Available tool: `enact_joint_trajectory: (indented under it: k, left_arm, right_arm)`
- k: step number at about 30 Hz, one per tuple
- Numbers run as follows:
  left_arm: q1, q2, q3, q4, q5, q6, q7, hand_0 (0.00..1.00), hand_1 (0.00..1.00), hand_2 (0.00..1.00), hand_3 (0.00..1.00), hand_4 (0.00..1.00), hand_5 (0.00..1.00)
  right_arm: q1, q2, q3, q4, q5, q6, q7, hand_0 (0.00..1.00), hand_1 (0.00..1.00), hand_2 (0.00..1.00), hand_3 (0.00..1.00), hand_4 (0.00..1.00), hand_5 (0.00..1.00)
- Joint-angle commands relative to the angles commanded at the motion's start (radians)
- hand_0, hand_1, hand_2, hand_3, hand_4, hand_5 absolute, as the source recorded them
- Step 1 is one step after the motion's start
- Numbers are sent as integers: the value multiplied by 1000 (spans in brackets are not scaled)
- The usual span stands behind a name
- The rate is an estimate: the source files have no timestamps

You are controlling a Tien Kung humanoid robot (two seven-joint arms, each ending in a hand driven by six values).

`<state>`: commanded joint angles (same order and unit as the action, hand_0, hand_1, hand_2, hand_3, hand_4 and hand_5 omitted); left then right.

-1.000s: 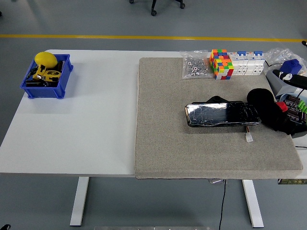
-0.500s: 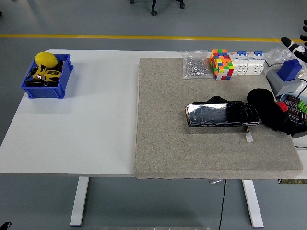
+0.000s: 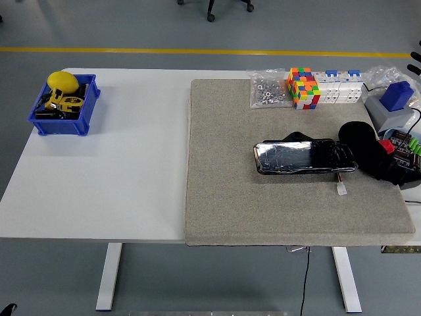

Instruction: Pick the rag up,wipe the panel,place it on the desk

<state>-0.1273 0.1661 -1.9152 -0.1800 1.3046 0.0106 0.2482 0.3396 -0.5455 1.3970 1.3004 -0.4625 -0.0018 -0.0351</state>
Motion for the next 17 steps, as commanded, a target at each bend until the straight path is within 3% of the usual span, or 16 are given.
enact_joint_trajectory:
  k: [6, 17]
  left_arm:
    - [-3, 1, -8, 0, 6, -1, -2, 686, 728, 732, 606, 669, 624]
    - [-5, 0, 1, 0, -2, 0, 0, 686, 727, 732, 606, 672, 627]
  right_arm:
    - [-1, 1, 12, -34, 214, 36, 2, 841, 836, 880, 946, 998, 976]
    - [-3, 4, 9, -50, 252, 55, 0, 839, 835, 879, 945, 998, 994]
